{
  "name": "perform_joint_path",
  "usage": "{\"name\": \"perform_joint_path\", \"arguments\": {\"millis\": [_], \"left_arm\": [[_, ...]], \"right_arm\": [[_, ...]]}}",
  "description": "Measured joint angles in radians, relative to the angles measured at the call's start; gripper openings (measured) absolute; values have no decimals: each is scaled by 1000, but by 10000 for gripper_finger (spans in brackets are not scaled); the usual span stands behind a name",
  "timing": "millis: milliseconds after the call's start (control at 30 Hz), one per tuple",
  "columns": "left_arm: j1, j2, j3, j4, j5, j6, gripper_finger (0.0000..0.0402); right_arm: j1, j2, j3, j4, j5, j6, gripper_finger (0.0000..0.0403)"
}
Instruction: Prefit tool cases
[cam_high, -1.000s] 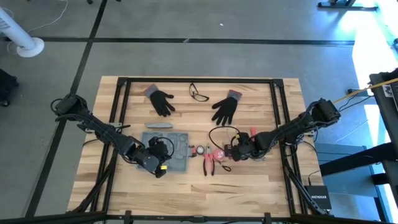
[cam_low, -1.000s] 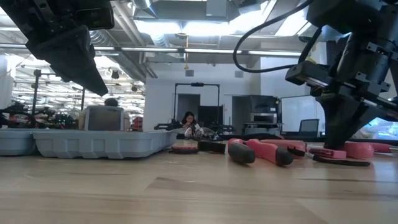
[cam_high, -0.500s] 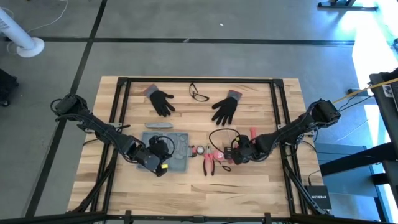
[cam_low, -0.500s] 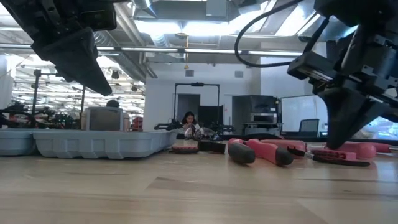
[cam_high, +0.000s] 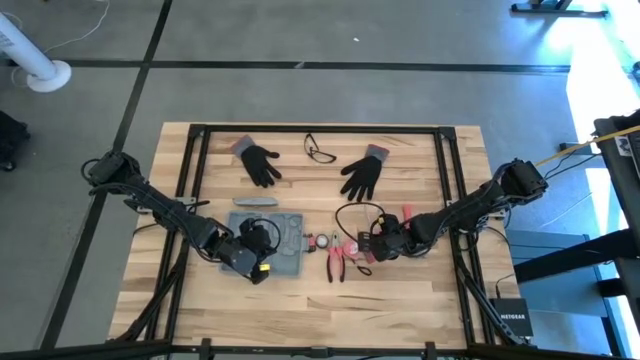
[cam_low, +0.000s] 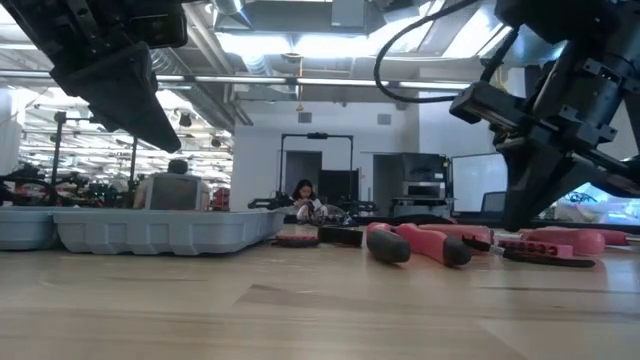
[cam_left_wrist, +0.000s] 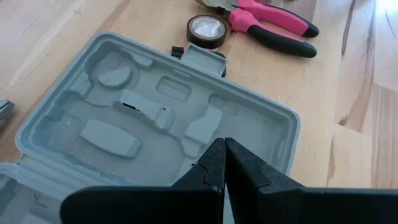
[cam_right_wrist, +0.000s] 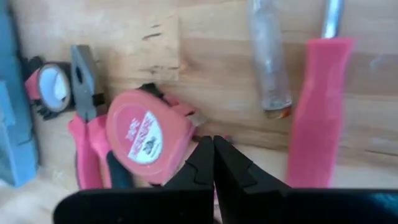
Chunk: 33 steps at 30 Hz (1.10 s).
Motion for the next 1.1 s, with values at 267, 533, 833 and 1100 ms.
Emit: {"name": "perform_joint_path", "arguments": {"millis": [267,533,833,1100], "left_arm": [[0,0,0,-1,0,3,0],[0,0,0,-1,0,0,0],[0,0,0,-1,-8,-3,0],[0,0,0,-1,-8,-21,0]], "right_arm": [[0,0,0,0,-45,-35,0],[0,0,0,-2,-116,-107,0],[-1,14,0,1,-141,-137,0],[-3,75,4,109,-141,-134,0]]}}
